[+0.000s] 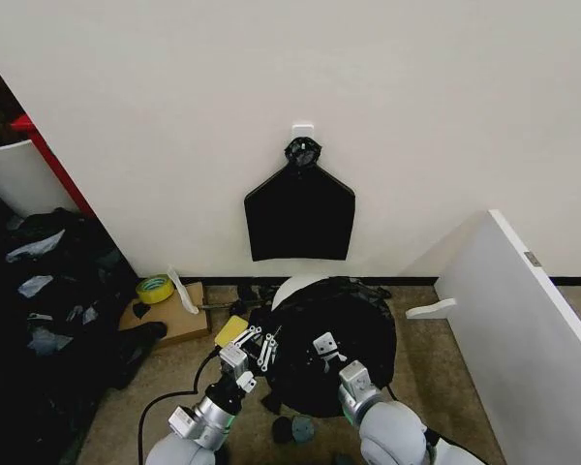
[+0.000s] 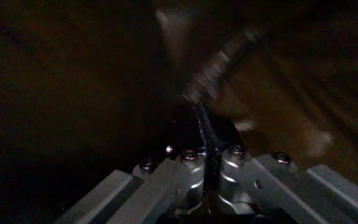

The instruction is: Place the garbage bag over the trash bin.

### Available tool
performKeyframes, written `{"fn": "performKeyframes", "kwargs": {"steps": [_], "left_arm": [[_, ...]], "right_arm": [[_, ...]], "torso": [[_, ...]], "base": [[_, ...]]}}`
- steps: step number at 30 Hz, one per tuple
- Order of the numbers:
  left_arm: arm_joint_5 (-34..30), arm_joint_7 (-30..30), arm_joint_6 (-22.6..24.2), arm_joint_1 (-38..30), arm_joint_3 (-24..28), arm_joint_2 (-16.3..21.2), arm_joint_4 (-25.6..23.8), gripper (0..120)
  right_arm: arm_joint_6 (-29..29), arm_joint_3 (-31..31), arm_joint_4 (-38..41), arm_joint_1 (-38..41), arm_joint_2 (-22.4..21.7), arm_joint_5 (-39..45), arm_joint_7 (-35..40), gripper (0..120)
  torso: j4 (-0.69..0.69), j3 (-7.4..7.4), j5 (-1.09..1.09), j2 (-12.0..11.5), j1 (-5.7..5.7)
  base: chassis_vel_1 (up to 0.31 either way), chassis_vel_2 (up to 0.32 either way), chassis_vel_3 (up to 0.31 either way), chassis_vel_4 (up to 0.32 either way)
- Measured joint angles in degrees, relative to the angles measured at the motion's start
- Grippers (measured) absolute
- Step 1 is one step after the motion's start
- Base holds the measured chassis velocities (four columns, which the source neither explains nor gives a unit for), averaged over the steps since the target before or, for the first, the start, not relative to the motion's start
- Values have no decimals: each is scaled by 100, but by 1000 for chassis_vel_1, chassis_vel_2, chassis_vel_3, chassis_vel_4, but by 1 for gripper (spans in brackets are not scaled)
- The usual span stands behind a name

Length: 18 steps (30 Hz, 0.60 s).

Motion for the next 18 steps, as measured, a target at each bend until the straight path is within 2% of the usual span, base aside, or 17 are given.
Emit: {"fn": "performKeyframes", "kwargs": {"steps": [6,9,10,12,13,17,18], "left_arm": [[0,17,5,-42,24,-25,25,5],[-1,5,4,-67,25,-39,49,5],[-1,5,4,-67,25,-39,49,5],[4,5,5,-63,34,-50,55,5],[9,6,5,-58,37,-54,55,5],[30,22,5,-24,40,-58,47,5],[33,36,5,-10,37,-56,37,5]], "right_arm": [[-233,175,164,-99,-145,-6,218,0],[524,184,209,-176,-178,66,-190,0],[524,184,209,-176,-178,66,-190,0],[1062,172,144,-175,-137,32,-608,0],[1150,151,115,-163,-110,19,-692,0],[1024,46,8,-102,-20,-84,-694,0],[817,9,-44,-85,5,-201,-619,0]], "torso": [[0,0,0,0,0],[-1,0,0,0,0],[-1,0,0,0,0],[0,0,0,0,0],[0,0,0,0,0],[1,0,0,0,0],[1,0,0,0,0]], "base": [[0,0,0,0],[0,0,0,0],[0,0,0,0],[0,0,0,0],[0,0,0,0],[0,0,0,0],[0,0,0,0]]}}
